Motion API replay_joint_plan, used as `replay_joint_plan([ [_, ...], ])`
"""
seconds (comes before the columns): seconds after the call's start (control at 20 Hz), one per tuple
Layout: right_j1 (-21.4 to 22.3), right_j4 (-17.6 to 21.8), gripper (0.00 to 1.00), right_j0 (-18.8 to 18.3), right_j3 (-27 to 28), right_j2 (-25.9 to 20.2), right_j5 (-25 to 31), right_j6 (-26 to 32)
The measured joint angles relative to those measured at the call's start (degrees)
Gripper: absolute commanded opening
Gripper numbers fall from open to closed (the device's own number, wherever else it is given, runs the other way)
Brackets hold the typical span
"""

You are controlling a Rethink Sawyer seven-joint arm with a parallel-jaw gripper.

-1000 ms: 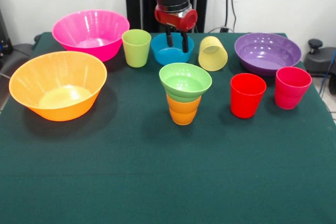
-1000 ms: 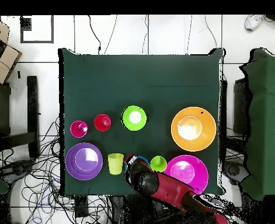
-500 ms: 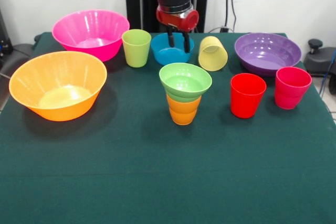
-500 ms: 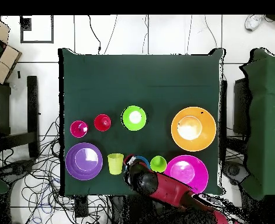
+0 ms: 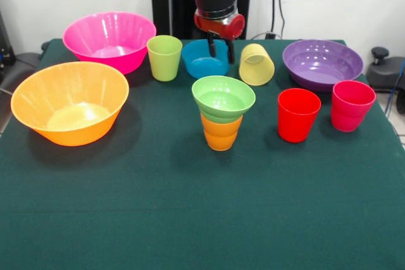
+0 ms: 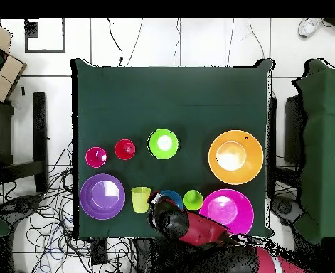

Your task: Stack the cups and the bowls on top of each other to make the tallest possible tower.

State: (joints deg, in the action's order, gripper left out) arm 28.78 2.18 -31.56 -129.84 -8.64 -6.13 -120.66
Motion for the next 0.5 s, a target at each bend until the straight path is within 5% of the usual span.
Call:
replay_joint_plan([
  [0.5, -1.88, -0.01, 1.0, 1.03, 0.01, 0.54, -0.01, 0.0],
])
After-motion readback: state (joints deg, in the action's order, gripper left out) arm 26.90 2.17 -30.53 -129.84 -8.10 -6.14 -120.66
